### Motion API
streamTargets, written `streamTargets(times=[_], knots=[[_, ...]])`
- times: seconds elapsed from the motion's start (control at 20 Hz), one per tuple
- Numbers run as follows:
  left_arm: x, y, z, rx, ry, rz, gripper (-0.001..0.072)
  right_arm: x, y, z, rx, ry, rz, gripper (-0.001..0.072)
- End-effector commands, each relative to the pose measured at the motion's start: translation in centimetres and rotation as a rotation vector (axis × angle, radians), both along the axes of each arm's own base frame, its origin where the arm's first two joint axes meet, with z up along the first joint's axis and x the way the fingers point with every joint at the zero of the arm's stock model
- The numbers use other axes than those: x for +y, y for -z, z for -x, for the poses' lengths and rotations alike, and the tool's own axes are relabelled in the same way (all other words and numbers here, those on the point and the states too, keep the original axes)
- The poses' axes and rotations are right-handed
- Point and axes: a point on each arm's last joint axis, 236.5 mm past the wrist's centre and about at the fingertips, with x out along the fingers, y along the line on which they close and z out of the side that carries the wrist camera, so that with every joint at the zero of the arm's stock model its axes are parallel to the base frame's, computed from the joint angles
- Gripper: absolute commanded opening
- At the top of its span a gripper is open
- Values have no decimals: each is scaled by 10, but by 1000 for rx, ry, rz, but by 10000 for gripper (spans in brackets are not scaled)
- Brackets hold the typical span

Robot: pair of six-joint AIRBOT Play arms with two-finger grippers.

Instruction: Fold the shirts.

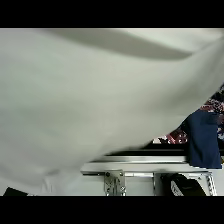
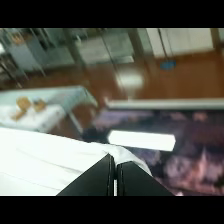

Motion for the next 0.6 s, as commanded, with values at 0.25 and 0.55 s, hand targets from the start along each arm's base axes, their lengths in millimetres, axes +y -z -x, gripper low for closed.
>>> streamTargets(times=[0.25, 0.55], knots=[[-8, 203, -134, 511, -134, -311, 29, -47, 226, -129, 678, 137, 249, 66], [-59, 355, -252, 726, -47, -368, 29, -32, 337, -258, 753, 170, 78, 67]])
